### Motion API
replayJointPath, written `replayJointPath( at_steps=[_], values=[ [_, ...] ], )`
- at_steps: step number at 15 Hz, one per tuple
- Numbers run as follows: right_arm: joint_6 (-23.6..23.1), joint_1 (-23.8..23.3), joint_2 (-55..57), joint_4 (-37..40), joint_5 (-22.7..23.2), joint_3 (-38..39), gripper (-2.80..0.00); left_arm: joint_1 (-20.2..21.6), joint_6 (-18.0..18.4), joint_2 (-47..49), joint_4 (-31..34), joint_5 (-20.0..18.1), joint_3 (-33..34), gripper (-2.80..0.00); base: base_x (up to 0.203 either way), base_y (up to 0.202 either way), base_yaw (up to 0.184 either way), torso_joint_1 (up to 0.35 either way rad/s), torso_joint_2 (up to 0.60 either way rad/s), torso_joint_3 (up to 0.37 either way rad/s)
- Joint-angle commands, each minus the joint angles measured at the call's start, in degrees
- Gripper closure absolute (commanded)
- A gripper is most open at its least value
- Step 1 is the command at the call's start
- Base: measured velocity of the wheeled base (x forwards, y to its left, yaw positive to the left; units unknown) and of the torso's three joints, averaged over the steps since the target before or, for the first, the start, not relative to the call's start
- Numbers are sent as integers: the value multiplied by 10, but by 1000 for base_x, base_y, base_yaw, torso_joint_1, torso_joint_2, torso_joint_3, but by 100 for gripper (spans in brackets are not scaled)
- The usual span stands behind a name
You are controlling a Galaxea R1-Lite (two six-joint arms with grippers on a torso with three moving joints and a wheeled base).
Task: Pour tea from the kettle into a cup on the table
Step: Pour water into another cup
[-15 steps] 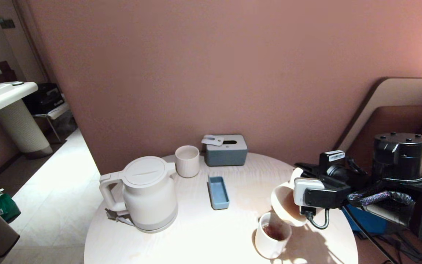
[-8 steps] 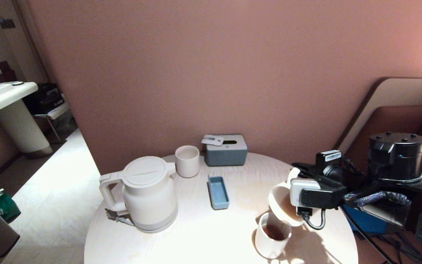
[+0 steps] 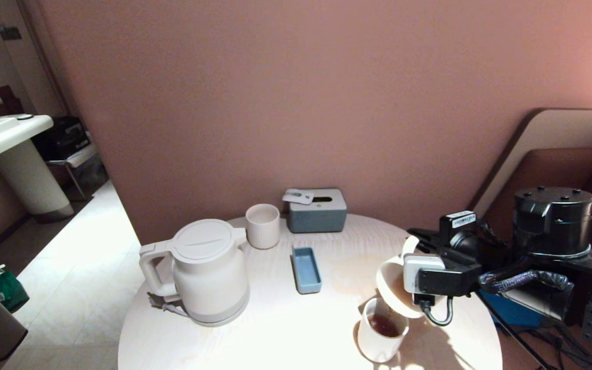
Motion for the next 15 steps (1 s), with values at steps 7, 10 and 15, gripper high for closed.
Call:
replayJointPath(
  at_steps=[7,10,15],
  values=[
    [-24,5,0,-2,-10,1,0,0,0,1,0,0,0,0,0,0,0,0,0,0],
    [-31,6,-1,-2,-14,1,0,0,0,1,0,0,0,0,0,0,0,0,0,0],
    [-38,24,0,-2,-30,0,0,0,0,1,0,0,0,0,0,0,0,0,0,0]
  ],
)
